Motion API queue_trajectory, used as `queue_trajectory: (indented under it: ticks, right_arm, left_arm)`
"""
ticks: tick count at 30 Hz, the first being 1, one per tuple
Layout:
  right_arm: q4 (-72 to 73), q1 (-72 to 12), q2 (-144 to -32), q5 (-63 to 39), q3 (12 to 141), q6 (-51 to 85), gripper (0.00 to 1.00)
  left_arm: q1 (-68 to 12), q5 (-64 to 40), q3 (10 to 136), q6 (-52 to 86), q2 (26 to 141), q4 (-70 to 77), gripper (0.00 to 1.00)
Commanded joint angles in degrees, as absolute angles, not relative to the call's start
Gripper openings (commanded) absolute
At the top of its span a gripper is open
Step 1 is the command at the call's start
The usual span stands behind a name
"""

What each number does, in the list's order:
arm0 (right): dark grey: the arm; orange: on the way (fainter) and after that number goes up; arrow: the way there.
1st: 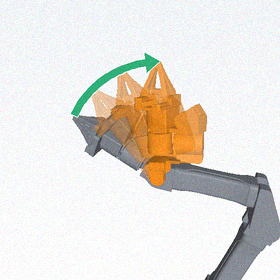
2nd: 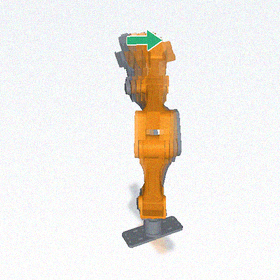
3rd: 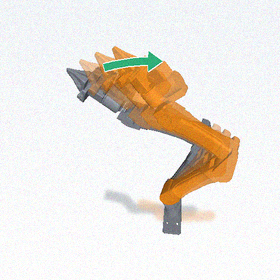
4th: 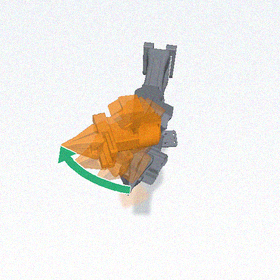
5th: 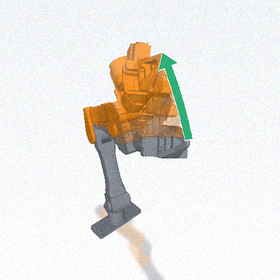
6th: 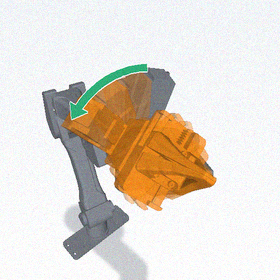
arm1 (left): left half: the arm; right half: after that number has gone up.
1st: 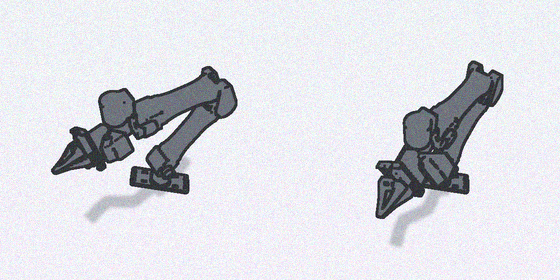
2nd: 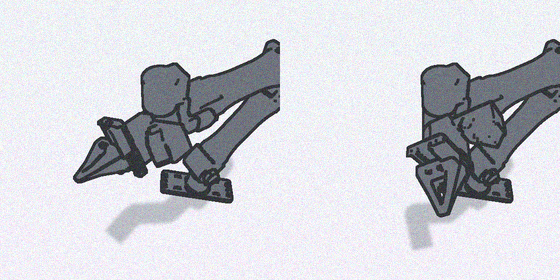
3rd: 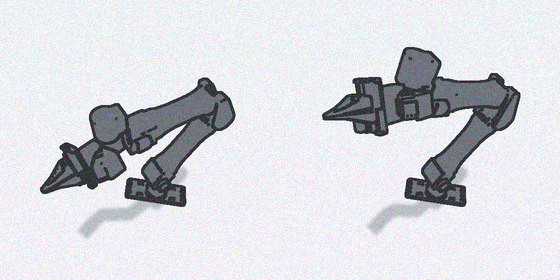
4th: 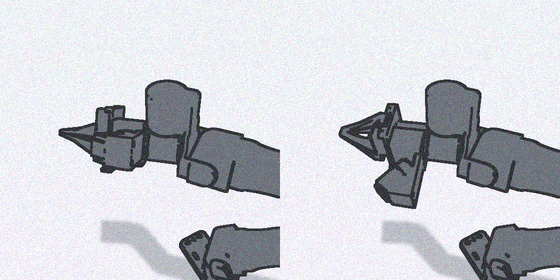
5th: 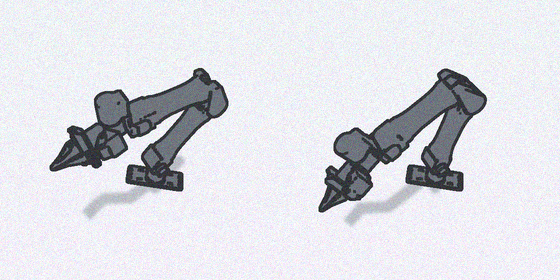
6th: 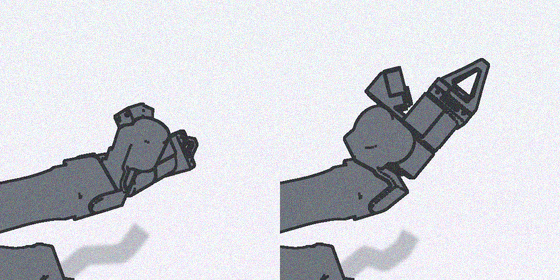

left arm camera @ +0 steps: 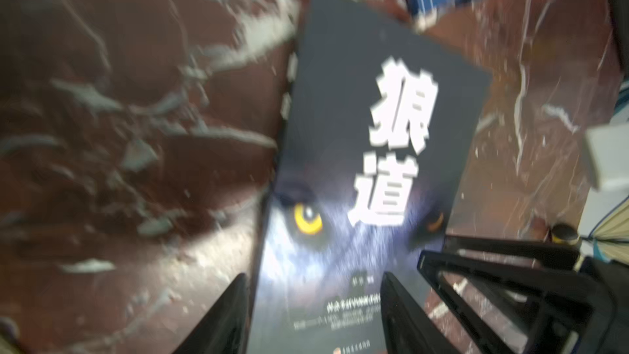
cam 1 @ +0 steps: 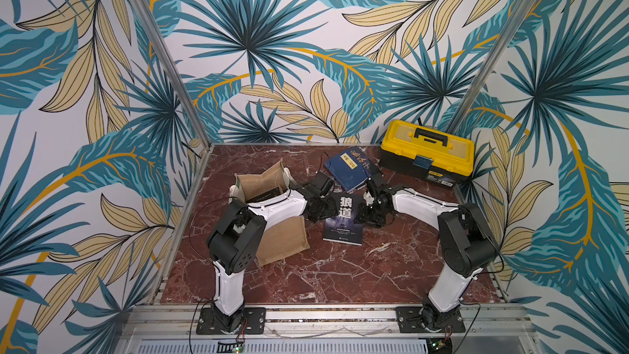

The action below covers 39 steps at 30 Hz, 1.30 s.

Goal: Put the books into the canvas bag
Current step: Move the book to the center of the board, then pick up the book from the center of the board.

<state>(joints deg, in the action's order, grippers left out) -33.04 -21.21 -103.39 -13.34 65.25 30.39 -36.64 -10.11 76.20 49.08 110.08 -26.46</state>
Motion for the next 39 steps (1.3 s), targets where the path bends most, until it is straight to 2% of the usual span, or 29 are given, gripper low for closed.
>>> queue_trajectory:
  ticks: [1,5,9,10,14,21,28,34,39]
  right_arm:
    - [-31.75,-21.07,-105.91,-13.03,66.18,30.98,0.45]
    - [-31.04,-21.05,-107.35,-13.6,65.58,31.01,0.35]
    - [-30.91,-21.05,-107.7,-13.88,64.72,30.64,0.34]
    - [-30.94,-21.09,-107.69,-14.09,64.49,30.6,0.34]
    - [-31.43,-20.75,-108.07,-14.83,63.64,29.82,0.35]
    - [-31.07,-19.57,-107.54,-16.02,60.08,29.74,0.35]
    - [-31.85,-19.5,-105.56,-15.26,58.97,29.26,0.35]
    - [-33.46,-19.4,-104.24,-13.98,59.38,28.33,0.35]
    - [-34.65,-19.35,-102.64,-13.94,59.85,28.04,0.35]
  left_arm:
    - [-35.42,-12.53,75.59,48.87,113.69,-21.91,0.63]
    - [-35.67,-17.91,74.51,50.13,115.91,-16.7,0.63]
    - [-36.04,-24.13,72.82,50.83,115.85,-10.43,0.62]
    - [-35.95,-26.72,72.18,51.19,115.4,-8.08,0.6]
    - [-36.79,-35.13,70.79,52.4,112.4,-0.87,0.43]
    - [-38.71,-35.38,70.24,52.19,105.93,-0.92,0.38]
    - [-40.34,-34.08,69.6,53.26,108.52,-0.93,0.32]
    - [-41.02,-32.46,69.31,52.97,108.4,-0.91,0.31]
    - [-41.02,-30.67,71.06,50.32,106.44,-5.55,0.16]
